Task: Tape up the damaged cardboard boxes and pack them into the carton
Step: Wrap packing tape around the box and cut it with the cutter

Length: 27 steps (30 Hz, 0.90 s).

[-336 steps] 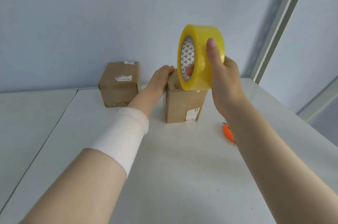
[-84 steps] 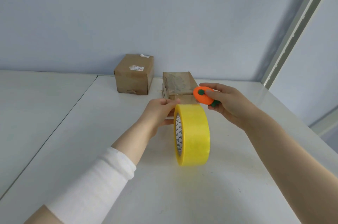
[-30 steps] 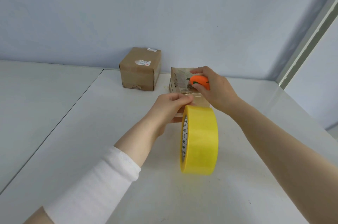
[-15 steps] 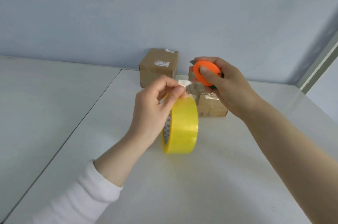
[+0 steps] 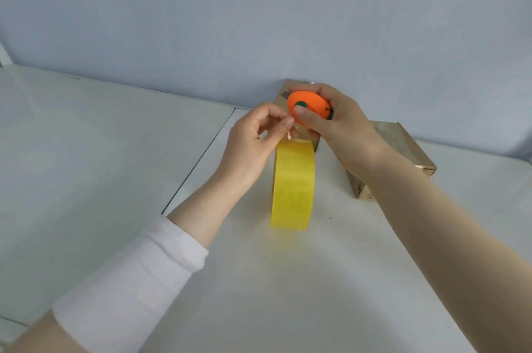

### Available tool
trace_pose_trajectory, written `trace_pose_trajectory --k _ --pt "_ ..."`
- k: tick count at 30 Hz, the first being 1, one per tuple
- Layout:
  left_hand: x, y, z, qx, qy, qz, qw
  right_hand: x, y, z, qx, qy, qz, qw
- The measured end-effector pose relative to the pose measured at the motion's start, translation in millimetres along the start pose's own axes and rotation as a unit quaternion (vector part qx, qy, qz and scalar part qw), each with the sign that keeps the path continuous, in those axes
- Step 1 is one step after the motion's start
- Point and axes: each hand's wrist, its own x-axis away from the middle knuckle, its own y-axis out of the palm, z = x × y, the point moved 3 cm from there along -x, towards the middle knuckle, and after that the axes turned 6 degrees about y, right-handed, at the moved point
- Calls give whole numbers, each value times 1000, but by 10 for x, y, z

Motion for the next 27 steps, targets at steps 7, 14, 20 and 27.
trace_pose_trajectory --k 7,14,20,27 --pt "-45 -32 -44 29 -35 -38 998 -55 -106 -77 55 -8 14 998" --pt "-17 15 -45 45 -57 -36 997 -121 -121 -10 25 81 12 996" --pt "0 37 -58 -10 -97 -13 995 -205 -79 97 -11 159 1 987" --pt "-70 32 68 -164 17 0 986 -256 -113 223 30 212 -22 977"
